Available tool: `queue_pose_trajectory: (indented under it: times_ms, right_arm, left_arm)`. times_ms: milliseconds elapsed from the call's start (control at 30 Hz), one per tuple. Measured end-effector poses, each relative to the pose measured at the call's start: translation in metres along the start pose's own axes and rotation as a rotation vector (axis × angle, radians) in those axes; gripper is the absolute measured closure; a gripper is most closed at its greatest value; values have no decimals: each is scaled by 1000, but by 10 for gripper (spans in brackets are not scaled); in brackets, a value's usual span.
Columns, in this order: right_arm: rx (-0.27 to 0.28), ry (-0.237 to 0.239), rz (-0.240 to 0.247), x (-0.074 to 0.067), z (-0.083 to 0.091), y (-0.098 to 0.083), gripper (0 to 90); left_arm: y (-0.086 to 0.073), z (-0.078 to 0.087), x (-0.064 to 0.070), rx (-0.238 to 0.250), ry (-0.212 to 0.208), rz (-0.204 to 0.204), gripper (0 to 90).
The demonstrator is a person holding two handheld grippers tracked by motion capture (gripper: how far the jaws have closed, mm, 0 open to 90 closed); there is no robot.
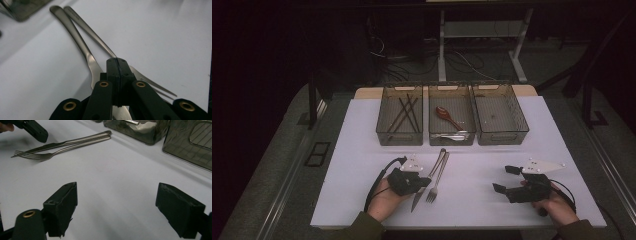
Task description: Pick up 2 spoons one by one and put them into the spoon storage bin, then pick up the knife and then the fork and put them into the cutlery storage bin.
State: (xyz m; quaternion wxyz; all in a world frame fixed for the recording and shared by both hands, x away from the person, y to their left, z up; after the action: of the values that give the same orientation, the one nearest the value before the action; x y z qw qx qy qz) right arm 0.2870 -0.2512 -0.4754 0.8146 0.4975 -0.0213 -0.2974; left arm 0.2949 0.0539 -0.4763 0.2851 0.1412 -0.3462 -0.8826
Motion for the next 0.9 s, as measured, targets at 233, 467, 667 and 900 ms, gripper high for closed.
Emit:
queue_pose_trajectory:
  times_ms: [233,467,667,900]
  right_arm:
    - [1,0,3,0,0,0,173]
    - [1,3,3,0,-1,1,173]
    - [1,6,8,0,-2,2,173]
    - [0,4,5,0,-2,2,173]
  left_arm:
    - [-6,-5,5,-25,14,-6,884]
    - [-9,-7,8,-32,3,2,884]
    - [-9,-8,9,-32,20,-25,884]
    - [-9,-7,10,-50,50,-28,886]
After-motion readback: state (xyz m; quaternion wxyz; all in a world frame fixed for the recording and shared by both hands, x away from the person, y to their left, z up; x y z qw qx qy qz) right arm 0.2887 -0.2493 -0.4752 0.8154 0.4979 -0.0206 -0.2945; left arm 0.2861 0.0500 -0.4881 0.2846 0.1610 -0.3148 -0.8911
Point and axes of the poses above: each handheld gripper's, and its own axes: z roughly backward along the jaws, y roughly out of its top, x roughly to its right, the point moved 6 cm from there along -z, roughly forward along the jaws, and after that the axes turned 13 degrees about y, right-handed, at the moved point
